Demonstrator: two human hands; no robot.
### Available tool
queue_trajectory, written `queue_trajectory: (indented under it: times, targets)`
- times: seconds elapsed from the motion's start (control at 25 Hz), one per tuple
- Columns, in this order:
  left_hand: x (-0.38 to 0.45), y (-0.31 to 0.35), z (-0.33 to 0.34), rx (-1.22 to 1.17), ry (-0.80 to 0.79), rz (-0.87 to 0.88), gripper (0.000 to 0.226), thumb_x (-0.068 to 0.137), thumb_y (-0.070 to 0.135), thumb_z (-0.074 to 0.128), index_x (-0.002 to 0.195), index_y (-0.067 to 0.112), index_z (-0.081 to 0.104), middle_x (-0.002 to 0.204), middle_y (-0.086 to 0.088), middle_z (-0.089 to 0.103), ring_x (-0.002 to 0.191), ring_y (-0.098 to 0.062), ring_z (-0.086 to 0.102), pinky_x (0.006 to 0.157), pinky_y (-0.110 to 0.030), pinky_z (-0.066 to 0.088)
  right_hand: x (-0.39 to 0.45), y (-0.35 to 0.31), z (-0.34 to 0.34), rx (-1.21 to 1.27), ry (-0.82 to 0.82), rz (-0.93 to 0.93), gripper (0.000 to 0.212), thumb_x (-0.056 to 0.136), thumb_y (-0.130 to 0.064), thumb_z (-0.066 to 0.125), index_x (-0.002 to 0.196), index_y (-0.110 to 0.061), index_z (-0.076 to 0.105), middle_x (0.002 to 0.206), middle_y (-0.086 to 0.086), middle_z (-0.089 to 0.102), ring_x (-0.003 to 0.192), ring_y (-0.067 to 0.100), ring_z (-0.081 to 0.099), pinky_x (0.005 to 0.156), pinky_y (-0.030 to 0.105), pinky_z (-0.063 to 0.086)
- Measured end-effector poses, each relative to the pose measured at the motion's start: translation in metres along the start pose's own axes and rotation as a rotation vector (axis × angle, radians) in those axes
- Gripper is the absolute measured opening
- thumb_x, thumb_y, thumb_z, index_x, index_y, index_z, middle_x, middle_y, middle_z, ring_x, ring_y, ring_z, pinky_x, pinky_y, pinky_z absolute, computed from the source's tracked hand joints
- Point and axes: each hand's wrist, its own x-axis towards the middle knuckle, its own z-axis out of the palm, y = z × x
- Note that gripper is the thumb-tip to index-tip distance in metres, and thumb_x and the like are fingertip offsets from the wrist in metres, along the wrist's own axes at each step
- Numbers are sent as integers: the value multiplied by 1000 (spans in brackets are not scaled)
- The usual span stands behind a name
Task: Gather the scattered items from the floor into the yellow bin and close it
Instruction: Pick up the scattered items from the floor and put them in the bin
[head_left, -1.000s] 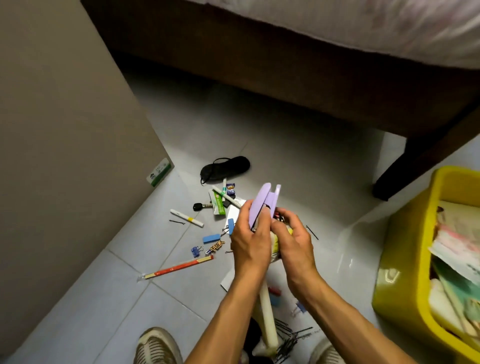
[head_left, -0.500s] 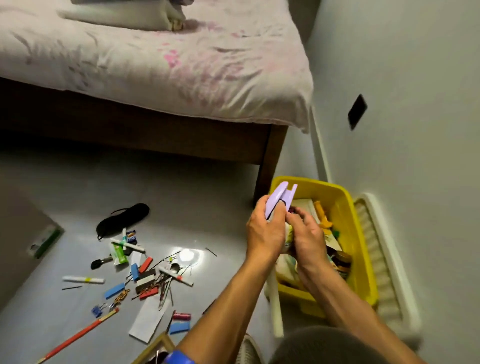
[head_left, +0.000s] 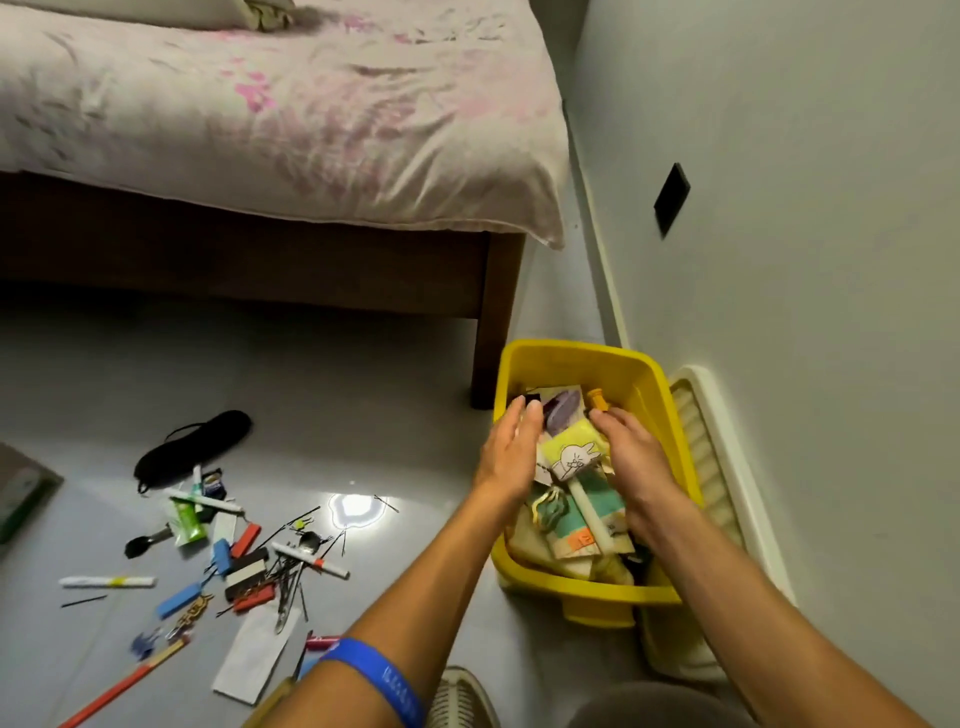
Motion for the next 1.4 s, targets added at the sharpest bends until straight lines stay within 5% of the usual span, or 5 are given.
queue_trajectory:
  times: [0.16,0.52,0.8,1.0,1.4]
  targets:
    - [-27,-28,-35,-7,57,-30,39,99,58,31,121,41,59,118,15,63,112,-11,58,89,-28,50,-25,32,27,-298,-137,-60,17,94,-28,62,110,-25,66,113,-2,65,91,6,58,73,26,47]
    - [-62,-61,-189,67,361,-116,55,99,56,35,149,35,35,154,3,38,139,-19,38,107,-35,33,-74,11,146,-493,-643,-104,28,92,-32,65,119,-29,63,118,-5,64,106,12,60,83,31,53]
    - [-62,-128,-350,64,635,-277,54,99,47,45,150,30,34,154,-5,37,129,-23,46,99,-28,47,-57,-2,310,-1435,-1119,-599,60,85,-56,63,139,-39,44,151,-7,40,129,18,48,105,36,39]
    - [-9,-200,-447,299,670,-493,63,98,46,47,154,32,21,162,-3,21,145,-30,26,117,-50,25,4,42,463,-1763,-1095,-974,66,88,-45,63,147,-32,36,152,1,39,129,27,48,103,43,45]
    - [-85,-310,-417,403,867,-1126,77,89,73,33,152,45,-1,163,-1,-6,147,-35,3,108,-66,24,62,211,545,-1704,-948,-750,78,86,-70,43,153,-43,15,165,-6,6,147,37,9,109,58,25]
